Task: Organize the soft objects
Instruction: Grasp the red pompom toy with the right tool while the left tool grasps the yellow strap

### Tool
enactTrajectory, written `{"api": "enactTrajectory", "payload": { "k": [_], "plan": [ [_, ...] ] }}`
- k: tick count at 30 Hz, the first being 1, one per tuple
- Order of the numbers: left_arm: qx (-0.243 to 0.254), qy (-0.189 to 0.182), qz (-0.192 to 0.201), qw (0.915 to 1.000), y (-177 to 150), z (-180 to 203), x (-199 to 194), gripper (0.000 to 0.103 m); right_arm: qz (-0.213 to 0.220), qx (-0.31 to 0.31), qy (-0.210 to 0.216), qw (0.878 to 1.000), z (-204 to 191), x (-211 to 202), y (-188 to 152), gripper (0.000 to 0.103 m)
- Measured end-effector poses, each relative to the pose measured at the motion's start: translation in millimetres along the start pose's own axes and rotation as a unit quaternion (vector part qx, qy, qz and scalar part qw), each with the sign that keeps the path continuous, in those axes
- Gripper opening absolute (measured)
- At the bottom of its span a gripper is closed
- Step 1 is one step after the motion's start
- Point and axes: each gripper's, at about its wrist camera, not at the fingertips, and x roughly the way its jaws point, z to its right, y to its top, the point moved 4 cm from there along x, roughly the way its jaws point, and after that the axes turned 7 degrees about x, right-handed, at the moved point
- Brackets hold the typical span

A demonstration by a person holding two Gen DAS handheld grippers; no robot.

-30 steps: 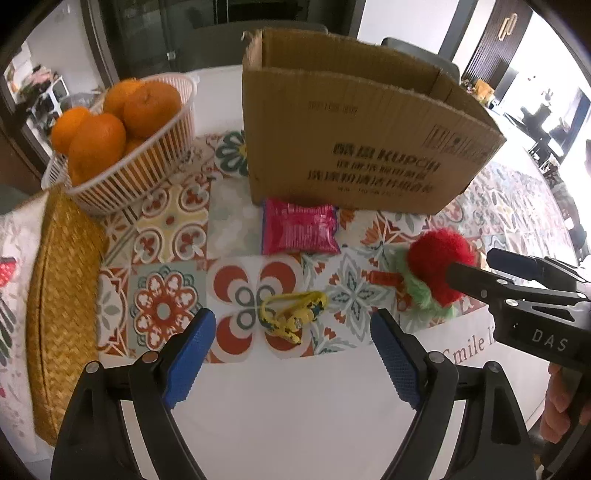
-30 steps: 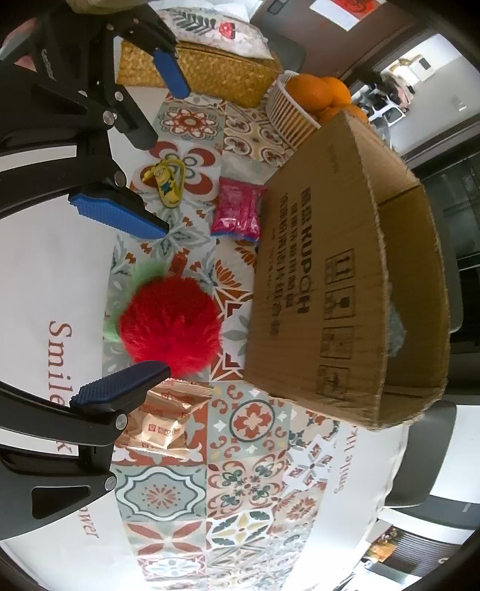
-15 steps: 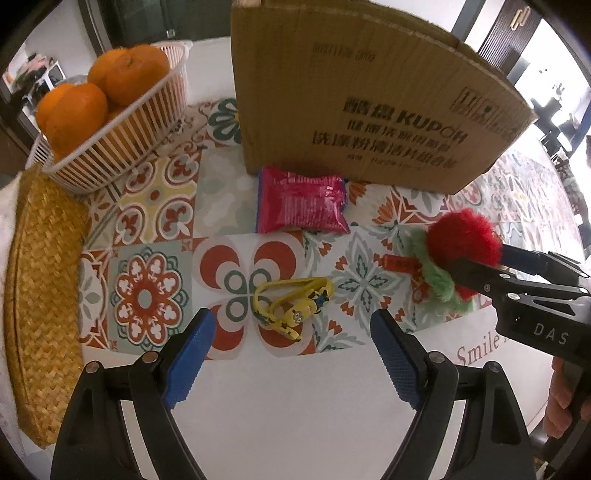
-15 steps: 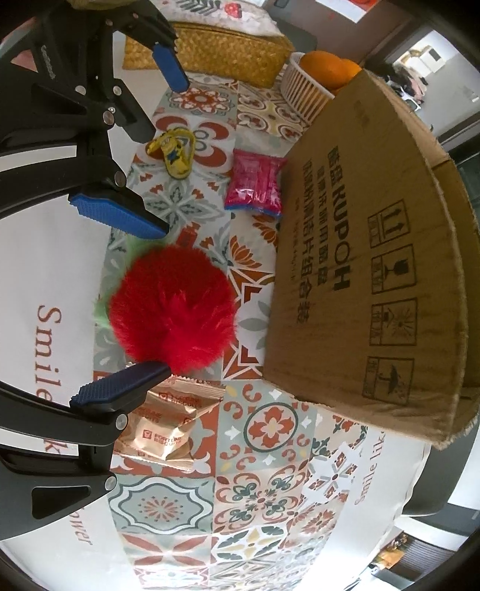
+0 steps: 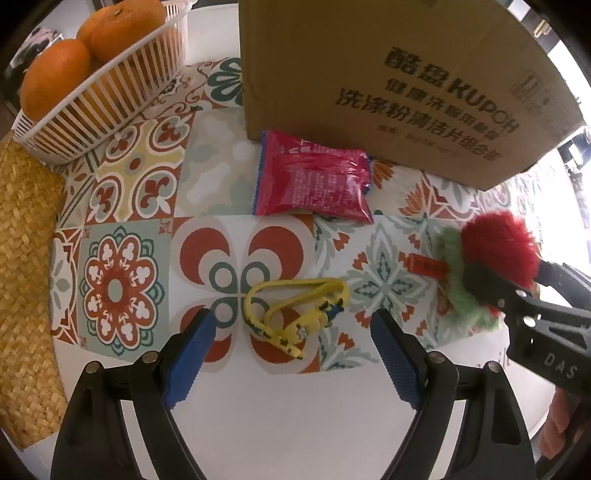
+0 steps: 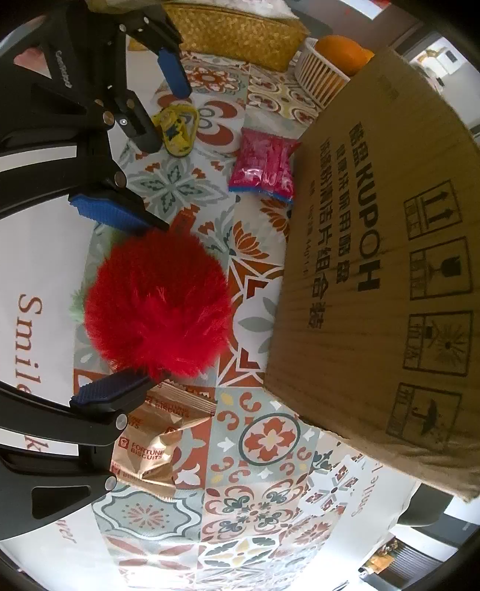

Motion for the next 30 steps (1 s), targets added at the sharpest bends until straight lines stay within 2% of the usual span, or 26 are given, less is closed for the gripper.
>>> {"api": "enactTrajectory", "payload": {
  "k": [9, 14, 15, 16, 24, 30],
  "plan": [
    [-0.013, 0.017, 0.006, 0.9998, 11, 0, 18, 0.084, -0.004, -0.005, -0.004, 1.0, -11, 14, 3, 0.066],
    [-0.004, 0.03, 0.017, 0.9994, 12, -2, 17, 0.072, -0.004, -0.005, -0.007, 1.0, -12, 17, 1, 0.055],
    [-0.002, 0.03, 0.019, 0.9994, 10, -1, 16, 0.066, -0.004, -0.006, -0.007, 1.0, -9, 15, 1, 0.052],
    [0.0, 0.028, 0.021, 0.9994, 9, 1, 15, 0.06, -0.003, -0.005, -0.007, 1.0, -9, 15, 0, 0.05],
    [0.0, -0.019, 0.021, 0.9996, 1, 3, 5, 0.059, 0.01, 0.005, -0.003, 1.0, -4, -1, -1, 0.044],
    [0.004, -0.029, 0.04, 0.9988, -3, 4, -15, 0.059, 0.029, 0.003, 0.004, 1.0, -2, -23, -2, 0.044]
  ]
}}
